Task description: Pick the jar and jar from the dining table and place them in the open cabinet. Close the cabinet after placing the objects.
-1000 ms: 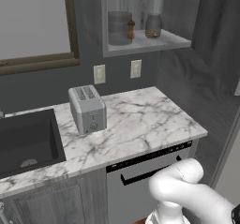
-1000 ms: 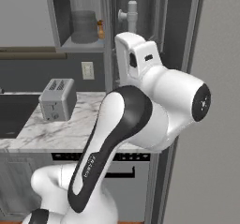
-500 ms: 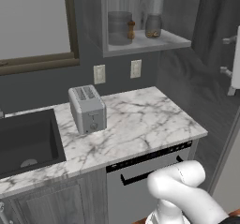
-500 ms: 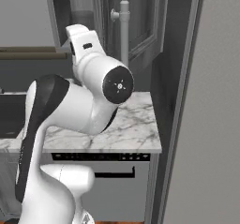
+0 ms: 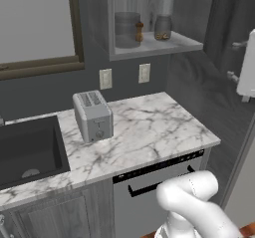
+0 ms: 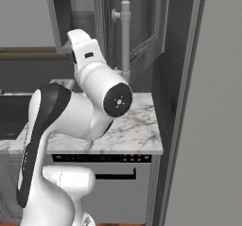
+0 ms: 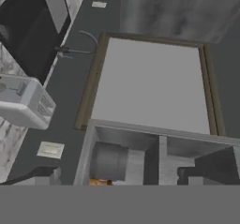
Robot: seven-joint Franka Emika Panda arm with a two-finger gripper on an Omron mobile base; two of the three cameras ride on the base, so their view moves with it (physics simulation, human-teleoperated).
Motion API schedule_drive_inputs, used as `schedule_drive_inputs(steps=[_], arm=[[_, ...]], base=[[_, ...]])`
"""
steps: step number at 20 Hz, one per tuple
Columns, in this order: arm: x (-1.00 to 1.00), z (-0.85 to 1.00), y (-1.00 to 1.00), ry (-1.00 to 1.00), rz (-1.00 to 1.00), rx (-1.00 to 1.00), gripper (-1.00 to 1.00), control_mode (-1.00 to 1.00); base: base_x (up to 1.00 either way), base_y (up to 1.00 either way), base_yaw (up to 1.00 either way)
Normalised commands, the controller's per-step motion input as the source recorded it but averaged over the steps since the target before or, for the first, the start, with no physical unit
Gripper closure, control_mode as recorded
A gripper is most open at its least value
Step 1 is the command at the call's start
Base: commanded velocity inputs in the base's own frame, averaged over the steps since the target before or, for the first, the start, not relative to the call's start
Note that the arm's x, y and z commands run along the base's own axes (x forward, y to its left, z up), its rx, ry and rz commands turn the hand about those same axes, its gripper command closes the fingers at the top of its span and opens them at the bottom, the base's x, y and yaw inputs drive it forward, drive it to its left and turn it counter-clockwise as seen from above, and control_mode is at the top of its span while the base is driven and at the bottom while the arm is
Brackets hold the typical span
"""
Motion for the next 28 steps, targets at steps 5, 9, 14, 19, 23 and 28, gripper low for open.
schedule_drive_inputs(steps=[5,9,14,19,23,28], arm=[[-0.93,0.00,-0.65,-0.11,0.09,0.10,-1.00,-1.00],[-0.78,0.00,-0.66,-0.04,0.07,0.09,-1.00,-1.00],[-0.07,0.00,-0.58,0.00,0.02,0.06,-1.00,-1.00],[0.48,0.00,-0.50,0.03,0.05,0.04,-1.00,-1.00],[0.92,-0.06,-0.06,0.07,0.09,0.02,-1.00,-1.00],[0.92,-0.15,0.00,0.08,0.12,0.00,-1.00,-1.00]], base=[[0.00,0.00,0.00],[0.00,0.00,0.00],[0.00,0.00,0.00],[0.00,0.00,0.00],[0.00,0.00,0.00],[0.00,0.00,0.00]])
